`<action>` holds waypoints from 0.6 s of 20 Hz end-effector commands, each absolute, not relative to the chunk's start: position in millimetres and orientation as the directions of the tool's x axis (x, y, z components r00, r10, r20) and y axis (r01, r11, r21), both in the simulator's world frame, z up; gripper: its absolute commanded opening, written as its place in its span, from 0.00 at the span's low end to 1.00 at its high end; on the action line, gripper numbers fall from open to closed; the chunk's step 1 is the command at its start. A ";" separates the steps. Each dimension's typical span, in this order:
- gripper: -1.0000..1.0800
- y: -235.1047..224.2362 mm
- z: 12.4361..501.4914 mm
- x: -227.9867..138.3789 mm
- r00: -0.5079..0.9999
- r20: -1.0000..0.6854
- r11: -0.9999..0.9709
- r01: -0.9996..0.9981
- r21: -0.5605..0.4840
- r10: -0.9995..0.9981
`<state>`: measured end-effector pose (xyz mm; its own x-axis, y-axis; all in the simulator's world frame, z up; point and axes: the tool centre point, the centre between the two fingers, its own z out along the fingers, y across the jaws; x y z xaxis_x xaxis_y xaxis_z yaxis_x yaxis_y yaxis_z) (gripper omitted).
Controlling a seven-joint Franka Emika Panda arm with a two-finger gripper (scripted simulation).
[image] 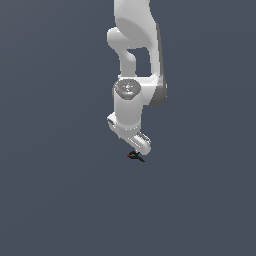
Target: Pick up the object and move it to a goal position.
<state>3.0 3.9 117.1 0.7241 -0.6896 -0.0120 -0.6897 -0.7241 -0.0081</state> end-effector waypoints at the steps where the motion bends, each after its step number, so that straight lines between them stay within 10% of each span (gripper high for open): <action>1: 0.96 7.1 112.4 3.4 0.677 -0.013 -0.677 -0.736 -0.007 -0.736; 12: 0.96 20.6 92.3 4.8 0.445 -0.012 -0.445 -0.895 -0.002 -0.895</action>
